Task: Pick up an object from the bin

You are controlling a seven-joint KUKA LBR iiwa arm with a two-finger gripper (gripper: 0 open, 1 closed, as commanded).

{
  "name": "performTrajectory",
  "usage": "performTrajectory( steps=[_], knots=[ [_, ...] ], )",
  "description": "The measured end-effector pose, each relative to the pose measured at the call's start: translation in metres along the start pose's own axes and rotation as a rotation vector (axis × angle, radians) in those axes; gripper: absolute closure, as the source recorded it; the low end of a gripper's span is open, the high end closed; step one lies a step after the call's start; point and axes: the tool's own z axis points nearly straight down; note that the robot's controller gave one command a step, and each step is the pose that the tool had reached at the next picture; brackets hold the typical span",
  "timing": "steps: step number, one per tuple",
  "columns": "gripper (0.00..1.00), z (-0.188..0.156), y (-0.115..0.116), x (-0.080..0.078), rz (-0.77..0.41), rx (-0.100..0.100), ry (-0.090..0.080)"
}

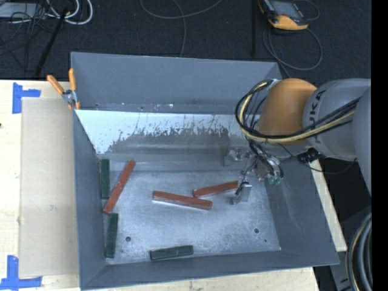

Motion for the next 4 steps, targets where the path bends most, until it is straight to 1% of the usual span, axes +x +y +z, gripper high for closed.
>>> performTrajectory(
  steps=[1,2,3,4],
  knots=[
    [1.00,0.000,0.000,0.000,-0.002,0.000,0.000],
    [1.00,-0.143,0.014,0.009,0.019,0.000,-0.010],
    [0.00,-0.138,0.014,0.010,0.019,0.000,-0.002],
    [0.00,-0.031,0.059,0.020,-0.154,-0.002,0.007]
  ],
)
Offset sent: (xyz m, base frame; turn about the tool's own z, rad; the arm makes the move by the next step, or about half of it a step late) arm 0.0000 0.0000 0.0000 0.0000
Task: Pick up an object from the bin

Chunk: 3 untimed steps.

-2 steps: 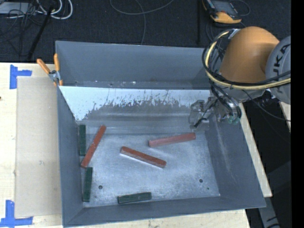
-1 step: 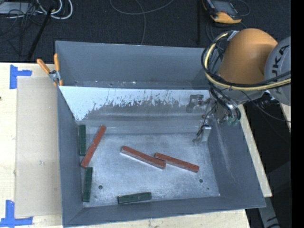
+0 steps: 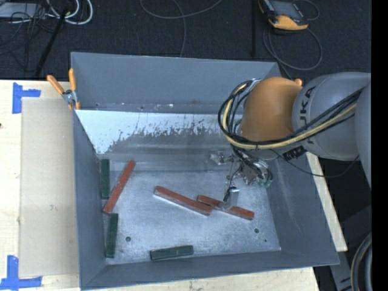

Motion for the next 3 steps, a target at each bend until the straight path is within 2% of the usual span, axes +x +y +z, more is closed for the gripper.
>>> performTrajectory(
  steps=[1,2,3],
  knots=[
    [0.00,0.034,0.037,0.030,-0.065,0.000,0.000],
    [0.00,0.032,0.007,0.031,-0.142,0.003,-0.006],
    [1.00,0.032,0.008,0.031,-0.143,0.003,-0.006]
  ],
)
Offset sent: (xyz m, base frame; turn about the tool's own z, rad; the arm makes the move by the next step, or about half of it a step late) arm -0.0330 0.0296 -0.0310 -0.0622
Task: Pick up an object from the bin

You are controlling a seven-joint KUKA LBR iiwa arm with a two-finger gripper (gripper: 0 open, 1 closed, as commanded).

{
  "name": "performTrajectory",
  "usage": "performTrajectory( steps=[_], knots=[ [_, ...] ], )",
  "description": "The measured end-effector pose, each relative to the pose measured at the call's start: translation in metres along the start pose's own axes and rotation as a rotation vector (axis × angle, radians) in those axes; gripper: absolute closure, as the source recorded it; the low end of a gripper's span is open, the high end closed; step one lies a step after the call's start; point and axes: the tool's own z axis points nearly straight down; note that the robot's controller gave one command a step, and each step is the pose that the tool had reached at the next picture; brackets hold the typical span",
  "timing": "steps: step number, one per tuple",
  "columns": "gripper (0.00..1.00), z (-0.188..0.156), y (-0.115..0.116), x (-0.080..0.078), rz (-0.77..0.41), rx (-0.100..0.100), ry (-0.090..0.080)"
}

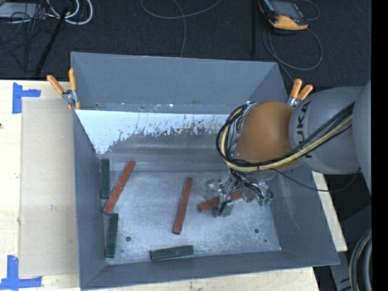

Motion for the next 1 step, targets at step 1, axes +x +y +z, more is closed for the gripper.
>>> performTrajectory(
  steps=[1],
  knots=[
    [0.00,0.0000,0.0001,0.0000,0.000,0.000,0.000]
  ],
)
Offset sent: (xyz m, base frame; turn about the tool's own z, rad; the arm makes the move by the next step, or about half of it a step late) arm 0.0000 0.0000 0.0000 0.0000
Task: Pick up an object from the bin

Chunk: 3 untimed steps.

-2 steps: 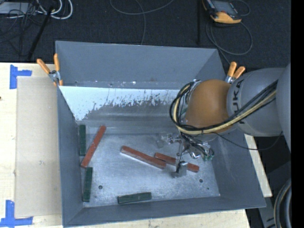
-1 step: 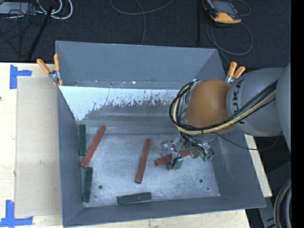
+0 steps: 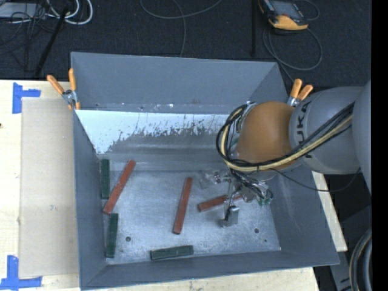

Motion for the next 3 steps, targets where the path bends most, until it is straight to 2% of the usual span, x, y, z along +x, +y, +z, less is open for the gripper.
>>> performTrajectory(
  steps=[1,2,3],
  knots=[
    [0.00,0.000,-0.045,0.001,-0.018,0.002,-0.003],
    [1.00,-0.001,-0.043,0.001,-0.020,0.000,-0.002],
    [1.00,-0.178,-0.064,-0.014,-0.212,0.005,-0.010]
  ],
)
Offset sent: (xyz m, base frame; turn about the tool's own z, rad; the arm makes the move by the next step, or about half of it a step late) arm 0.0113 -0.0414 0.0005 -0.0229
